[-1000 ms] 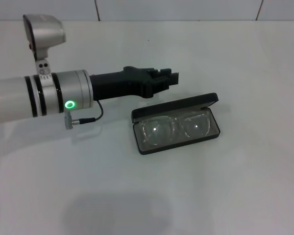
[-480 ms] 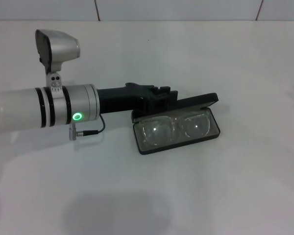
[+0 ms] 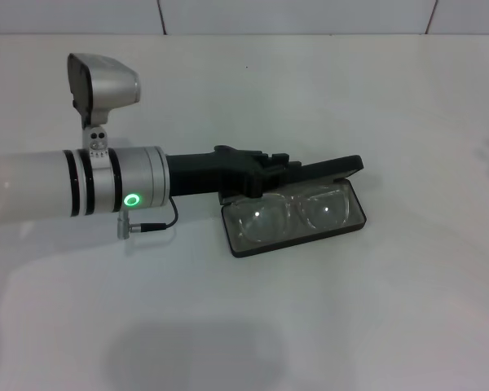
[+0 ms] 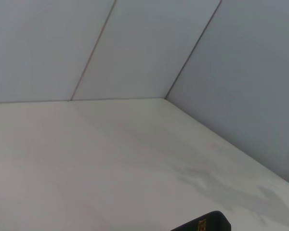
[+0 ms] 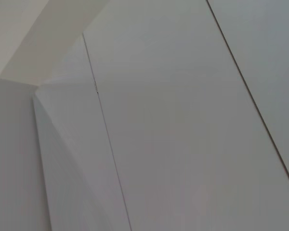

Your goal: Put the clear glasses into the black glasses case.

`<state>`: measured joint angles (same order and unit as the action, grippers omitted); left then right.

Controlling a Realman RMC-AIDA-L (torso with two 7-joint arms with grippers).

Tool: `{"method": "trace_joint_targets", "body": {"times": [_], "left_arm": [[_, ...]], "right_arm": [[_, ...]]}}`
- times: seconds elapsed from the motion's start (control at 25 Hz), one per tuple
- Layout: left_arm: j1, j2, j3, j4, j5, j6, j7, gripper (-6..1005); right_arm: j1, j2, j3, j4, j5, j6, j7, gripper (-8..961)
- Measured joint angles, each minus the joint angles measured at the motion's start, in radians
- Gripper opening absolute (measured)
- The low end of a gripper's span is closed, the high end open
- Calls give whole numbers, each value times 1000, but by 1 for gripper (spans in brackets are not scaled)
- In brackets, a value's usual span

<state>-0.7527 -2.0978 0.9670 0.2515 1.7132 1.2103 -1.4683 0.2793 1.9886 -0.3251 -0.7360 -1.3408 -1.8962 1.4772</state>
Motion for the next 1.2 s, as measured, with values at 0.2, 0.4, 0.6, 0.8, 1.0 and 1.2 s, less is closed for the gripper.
{"method": "trace_joint_targets", "body": {"times": [0.2, 0.4, 0.6, 0.8, 1.0, 1.2], "left_arm": [[-1, 0, 22, 0, -1, 1, 2, 265], [1, -2, 44, -1, -6, 2, 9, 265], [6, -3, 60, -2, -6, 8, 31, 265], [7, -5, 74, -18, -3, 11, 58, 265], [7, -6, 98, -23, -2, 12, 70, 265], [8, -7, 113, -21, -6, 49, 81, 265]], "right_arm": [[2, -1, 0, 22, 0, 5, -4, 192], [7, -6, 0, 41, -1, 6, -7, 192], [7, -6, 0, 41, -1, 7, -7, 192], [8, -4, 0, 41, -2, 6, -8, 192], [11, -4, 0, 42, -2, 6, -8, 193], [17, -7, -1, 59, -2, 6, -8, 193]]}}
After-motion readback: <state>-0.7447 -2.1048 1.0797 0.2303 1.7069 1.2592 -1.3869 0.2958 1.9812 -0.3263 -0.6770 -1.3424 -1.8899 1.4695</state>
